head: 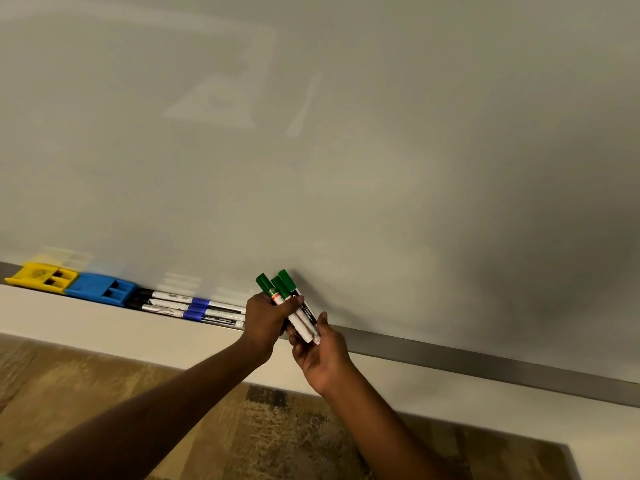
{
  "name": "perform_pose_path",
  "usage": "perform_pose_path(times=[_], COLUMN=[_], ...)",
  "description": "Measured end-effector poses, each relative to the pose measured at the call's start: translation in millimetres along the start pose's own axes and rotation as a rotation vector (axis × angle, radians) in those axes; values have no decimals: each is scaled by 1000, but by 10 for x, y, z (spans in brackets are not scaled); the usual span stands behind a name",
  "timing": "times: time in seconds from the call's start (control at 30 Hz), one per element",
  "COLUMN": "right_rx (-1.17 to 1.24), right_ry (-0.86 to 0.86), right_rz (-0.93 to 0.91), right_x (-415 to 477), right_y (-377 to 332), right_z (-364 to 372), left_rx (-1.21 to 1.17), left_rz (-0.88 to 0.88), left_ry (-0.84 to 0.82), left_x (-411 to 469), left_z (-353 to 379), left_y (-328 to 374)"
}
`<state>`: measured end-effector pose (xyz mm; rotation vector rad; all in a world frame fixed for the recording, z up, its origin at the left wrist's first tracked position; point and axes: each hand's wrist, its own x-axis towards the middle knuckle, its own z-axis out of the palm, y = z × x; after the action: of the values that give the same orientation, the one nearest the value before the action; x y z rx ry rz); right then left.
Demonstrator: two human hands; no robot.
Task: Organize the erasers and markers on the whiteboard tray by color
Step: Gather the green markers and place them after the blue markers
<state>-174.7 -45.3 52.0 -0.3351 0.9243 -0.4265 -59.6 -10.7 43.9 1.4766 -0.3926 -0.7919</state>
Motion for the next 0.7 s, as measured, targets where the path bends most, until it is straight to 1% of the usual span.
perform_pose_path(times=[0.07, 0.13, 0.33, 0.43, 0.53, 0.7], right_rx=[-41, -61, -116, -154, -219, -298], right_ry=[86, 134, 117, 121, 153, 225], right_rz=[-49, -84, -136, -168, -180, -181], right_x=[44, 83, 155, 191, 246, 434], right_y=[19, 26, 69, 60, 47, 24], right_z=[56, 95, 129, 132, 99, 2], left_rx=[-3, 8, -11, -21, 53, 125], left_rz=[9, 28, -3, -20, -30, -75], left_ry=[4, 9, 34, -24, -81, 1], left_x=[-16, -21, 18, 29, 41, 188], left_z=[-12, -28, -86, -155, -259, -548], left_y=[-9, -18, -16, -76, -167, -280])
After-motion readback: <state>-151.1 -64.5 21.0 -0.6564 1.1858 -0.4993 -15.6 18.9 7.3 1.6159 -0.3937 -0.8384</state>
